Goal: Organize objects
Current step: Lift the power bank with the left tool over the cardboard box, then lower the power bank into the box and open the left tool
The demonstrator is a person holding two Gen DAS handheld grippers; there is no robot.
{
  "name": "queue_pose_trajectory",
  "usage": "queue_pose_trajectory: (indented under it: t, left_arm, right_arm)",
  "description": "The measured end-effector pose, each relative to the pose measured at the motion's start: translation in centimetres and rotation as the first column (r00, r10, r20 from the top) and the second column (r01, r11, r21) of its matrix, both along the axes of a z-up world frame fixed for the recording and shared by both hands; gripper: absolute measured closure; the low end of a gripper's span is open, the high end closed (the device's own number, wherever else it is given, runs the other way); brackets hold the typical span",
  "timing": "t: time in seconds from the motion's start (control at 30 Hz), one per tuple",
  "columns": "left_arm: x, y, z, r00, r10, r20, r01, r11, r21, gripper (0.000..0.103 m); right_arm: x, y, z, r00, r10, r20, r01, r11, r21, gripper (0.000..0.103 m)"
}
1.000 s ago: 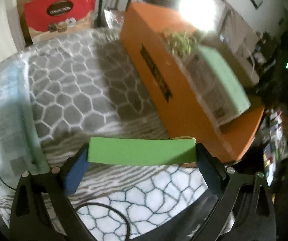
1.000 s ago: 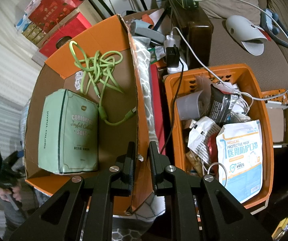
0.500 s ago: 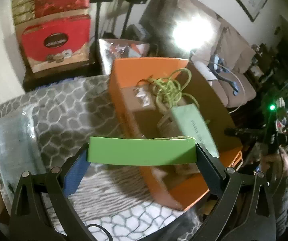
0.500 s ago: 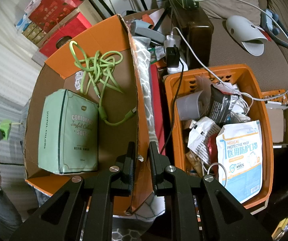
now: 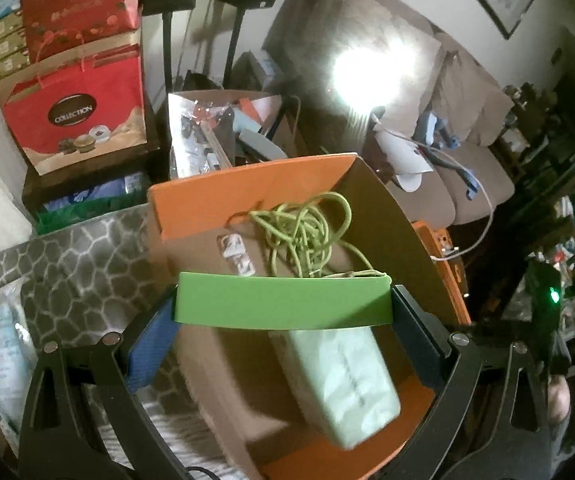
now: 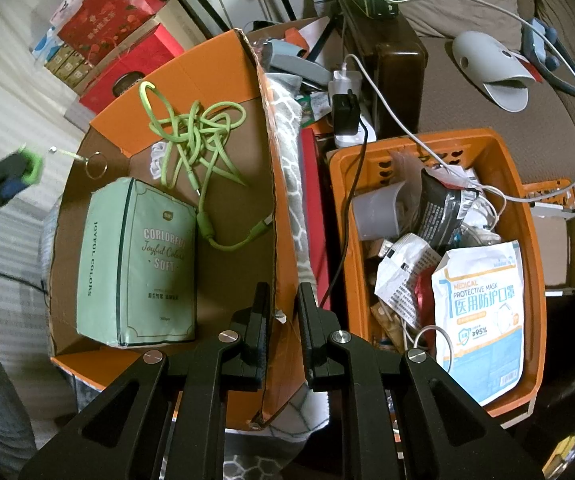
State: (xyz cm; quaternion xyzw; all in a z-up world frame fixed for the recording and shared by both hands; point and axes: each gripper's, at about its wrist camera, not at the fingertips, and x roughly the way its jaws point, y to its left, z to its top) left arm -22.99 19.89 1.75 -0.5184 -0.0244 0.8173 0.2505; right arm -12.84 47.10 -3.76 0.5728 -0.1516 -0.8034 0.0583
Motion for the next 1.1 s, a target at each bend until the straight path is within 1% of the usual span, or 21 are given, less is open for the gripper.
queue_pose_trajectory:
  t: [0.07, 0.23, 0.4, 0.6, 0.83, 1.0, 1.07, 1.1]
  left_arm:
    - [-0.8, 0.8, -0.5, 1.000, 0.007, 0.009, -0.007, 1.000, -0.013, 0.004]
    - [-2.6, 2.6, -2.7, 0.999, 0.017, 0.039, -0.014, 0.997, -0.076, 0.004]
    - [-3.4, 4.2, -5.1, 0.997, 0.019, 0.070, -0.010, 0.992, -0.126, 0.004]
    - [-4.2, 5.2, -7.4, 0.994, 0.020, 0.110, -0.002, 0.986, -0.167, 0.004]
    - [-4.7, 5.7, -8.4, 0.993, 0.028, 0.118, 0.000, 0.974, -0.225, 0.004]
    - [-4.6, 6.3, -9.0, 0.993, 0.037, 0.113, -0.003, 0.958, -0.286, 0.004]
    - [-4.5, 6.4, -9.0, 0.993, 0.034, 0.114, 0.000, 0.957, -0.290, 0.006]
    - [-4.5, 6.3, -8.8, 0.993, 0.037, 0.114, -0.004, 0.961, -0.276, 0.006]
  right_arm:
    - [0.0, 0.0, 0.0, 1.000, -0.001, 0.000, 0.001, 1.000, -0.001, 0.089]
    - [0.0, -0.1, 0.0, 1.000, 0.000, -0.001, 0.000, 1.000, -0.002, 0.089]
    - [0.0, -0.1, 0.0, 1.000, 0.001, -0.001, -0.001, 1.000, 0.001, 0.089]
    - [-0.1, -0.3, 0.1, 1.000, 0.004, 0.000, -0.004, 1.000, 0.004, 0.089]
    - [-0.1, -0.3, 0.1, 1.000, 0.004, -0.001, -0.004, 1.000, 0.006, 0.089]
    - [-0.2, -0.4, 0.1, 1.000, 0.004, 0.000, -0.004, 1.000, 0.006, 0.089]
    - [-0.2, -0.4, 0.1, 1.000, 0.004, 0.000, -0.004, 1.000, 0.005, 0.089]
    - [-0.2, -0.4, 0.1, 1.000, 0.004, -0.001, -0.004, 1.000, 0.006, 0.089]
